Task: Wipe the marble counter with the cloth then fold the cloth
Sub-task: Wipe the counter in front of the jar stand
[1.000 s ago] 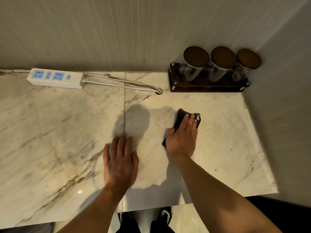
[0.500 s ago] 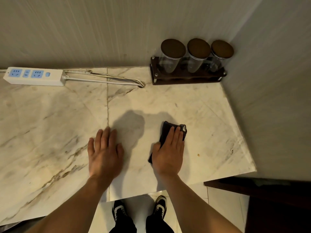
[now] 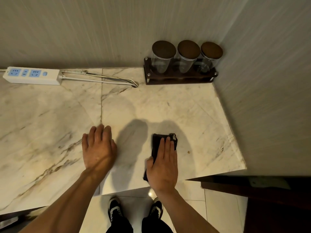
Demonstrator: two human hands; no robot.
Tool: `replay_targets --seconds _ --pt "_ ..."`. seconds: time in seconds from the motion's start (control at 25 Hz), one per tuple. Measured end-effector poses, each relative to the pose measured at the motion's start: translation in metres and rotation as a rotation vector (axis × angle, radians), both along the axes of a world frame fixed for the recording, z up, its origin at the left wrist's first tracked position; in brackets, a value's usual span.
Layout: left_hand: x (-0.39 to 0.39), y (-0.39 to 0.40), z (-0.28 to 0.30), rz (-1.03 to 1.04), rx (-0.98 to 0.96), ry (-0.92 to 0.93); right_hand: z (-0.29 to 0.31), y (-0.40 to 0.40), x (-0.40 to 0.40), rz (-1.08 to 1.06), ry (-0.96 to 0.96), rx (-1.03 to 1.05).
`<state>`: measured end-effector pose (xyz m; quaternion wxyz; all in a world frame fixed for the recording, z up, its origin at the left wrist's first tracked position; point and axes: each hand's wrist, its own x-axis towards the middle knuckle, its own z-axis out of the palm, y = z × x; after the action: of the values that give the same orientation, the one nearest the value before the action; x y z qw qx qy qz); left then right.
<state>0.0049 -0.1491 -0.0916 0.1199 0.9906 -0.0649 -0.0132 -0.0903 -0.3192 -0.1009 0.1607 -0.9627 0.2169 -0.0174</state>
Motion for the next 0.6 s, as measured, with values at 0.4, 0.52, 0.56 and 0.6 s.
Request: replay_targets --seconds 0.4,0.52,0.56,0.6 --pt "-0.027 -0.084 -0.004 -0.054 -0.171 0.063 0.003 -0.070 -0.028 0.535 0.046 -0.041" --pt "-0.032 -0.092 -0.013 -0.030 -0.148 0.043 0.005 -0.096 -0.023 0.722 0.087 -0.049" --pt "-0.032 -0.093 -0.015 -0.027 -0.135 0.034 0.006 -0.103 -0.019 0.775 0.110 -0.054" --pt "-0.032 -0.094 -0.017 -0.029 -0.121 0.027 0.007 -0.108 -0.015 0.822 0.130 -0.052"
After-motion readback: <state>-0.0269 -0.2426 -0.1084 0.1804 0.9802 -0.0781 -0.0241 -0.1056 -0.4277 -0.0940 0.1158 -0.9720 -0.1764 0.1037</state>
